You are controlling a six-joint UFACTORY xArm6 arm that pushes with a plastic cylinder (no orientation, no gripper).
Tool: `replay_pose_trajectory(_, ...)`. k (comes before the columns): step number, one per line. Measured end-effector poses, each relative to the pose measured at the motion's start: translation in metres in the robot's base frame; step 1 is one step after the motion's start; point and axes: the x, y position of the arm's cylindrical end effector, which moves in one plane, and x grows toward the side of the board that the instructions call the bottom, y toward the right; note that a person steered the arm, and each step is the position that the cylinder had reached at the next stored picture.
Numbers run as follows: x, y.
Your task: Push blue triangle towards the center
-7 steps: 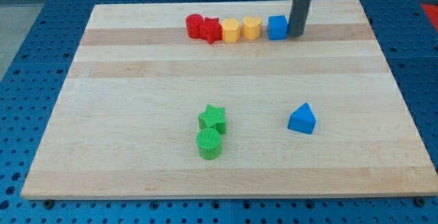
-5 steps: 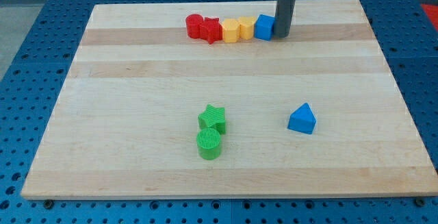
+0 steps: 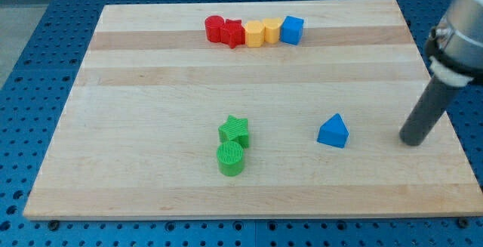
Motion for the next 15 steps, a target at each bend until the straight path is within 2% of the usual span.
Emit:
replay_pose_trajectory(2, 0.005, -0.087)
replay_pose_trajectory(4, 0.007, -0.140)
replay_pose_trajectory(7, -0.072, -0.149)
replay_pose_trajectory(8, -0.057, -0.168)
replay_pose_trajectory(9, -0.019, -0.179)
replay_pose_trajectory(10, -0.003, -0.154)
replay_pose_trajectory(12, -0.073, -0.073)
replay_pose_trajectory(13, -0.116, -0.045)
replay_pose_trajectory(14, -0.131, -0.043)
replay_pose_trajectory(15, -0.096, -0.040)
